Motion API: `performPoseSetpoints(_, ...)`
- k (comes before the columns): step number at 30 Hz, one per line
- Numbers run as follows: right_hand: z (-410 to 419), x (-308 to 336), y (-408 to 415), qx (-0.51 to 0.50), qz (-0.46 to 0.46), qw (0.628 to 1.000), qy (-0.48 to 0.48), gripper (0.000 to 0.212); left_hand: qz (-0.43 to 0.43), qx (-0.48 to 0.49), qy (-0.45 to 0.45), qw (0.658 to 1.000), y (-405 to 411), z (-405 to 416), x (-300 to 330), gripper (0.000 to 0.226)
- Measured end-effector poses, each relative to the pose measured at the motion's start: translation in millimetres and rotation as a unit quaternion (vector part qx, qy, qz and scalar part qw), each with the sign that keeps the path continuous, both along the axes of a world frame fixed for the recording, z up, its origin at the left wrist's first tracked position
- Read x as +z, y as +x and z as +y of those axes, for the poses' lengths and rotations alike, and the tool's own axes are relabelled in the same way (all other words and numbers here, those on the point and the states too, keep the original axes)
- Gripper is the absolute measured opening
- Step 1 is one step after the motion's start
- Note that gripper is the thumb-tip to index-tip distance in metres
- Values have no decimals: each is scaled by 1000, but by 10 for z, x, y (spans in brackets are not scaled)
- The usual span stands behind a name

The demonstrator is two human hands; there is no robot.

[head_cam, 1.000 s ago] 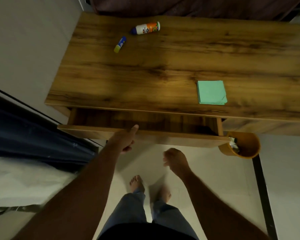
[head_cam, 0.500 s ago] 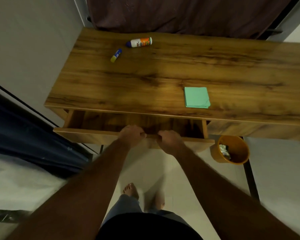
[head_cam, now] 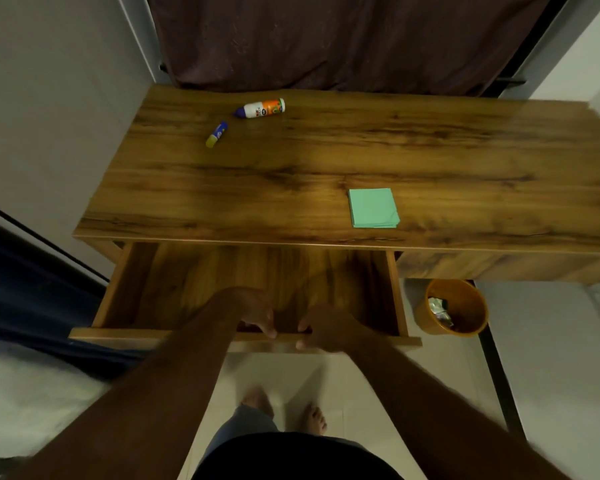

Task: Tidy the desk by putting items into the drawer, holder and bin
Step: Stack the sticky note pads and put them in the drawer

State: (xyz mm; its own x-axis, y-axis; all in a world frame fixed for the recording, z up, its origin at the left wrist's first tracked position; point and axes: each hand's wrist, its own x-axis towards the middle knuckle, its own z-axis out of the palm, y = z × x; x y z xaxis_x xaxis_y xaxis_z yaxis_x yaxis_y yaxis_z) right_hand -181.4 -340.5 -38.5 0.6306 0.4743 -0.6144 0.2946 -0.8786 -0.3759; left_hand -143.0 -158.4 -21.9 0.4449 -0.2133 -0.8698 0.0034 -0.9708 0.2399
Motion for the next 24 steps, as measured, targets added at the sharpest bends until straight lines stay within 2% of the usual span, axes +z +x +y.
performPoseSetpoints(7,-5,35,-288,-4,49,999,4,49,131,25,15,991,-88,-44,-183,49)
performPoseSetpoints(10,-9,46,-286,-16,91,996,14,49,164,14,27,986,-59,-58,-240,47)
performPoseSetpoints(12,-58,66,-219,-55,105,992,48,44,177,25,14,984,-13,-93,-227,35)
performPoseSetpoints(14,-186,144,-40,-136,45,985,100,27,134,103,-55,984,90,-197,-177,12)
performPoseSetpoints(15,-286,178,106,-187,-16,976,112,22,60,141,-112,982,177,-264,-160,11)
performPoseSetpoints(16,-395,221,274,-243,-83,960,115,21,-38,173,-167,970,265,-349,-129,13)
performPoseSetpoints(18,-645,337,661,-379,-183,899,115,20,-194,260,-261,909,461,-550,-28,11)
performPoseSetpoints(20,-901,436,1024,-489,-218,835,125,22,-218,361,-338,841,657,-801,110,18)
performPoseSetpoints(21,-1015,466,1184,-510,-227,821,122,24,-204,406,-362,814,757,-917,168,23)
performPoseSetpoints(22,-1118,472,1324,-514,-238,817,108,27,-192,440,-374,794,878,-1037,193,26)
performPoseSetpoints(24,-1256,461,1528,-513,-251,818,74,30,-200,470,-366,778,1101,-1242,185,29)
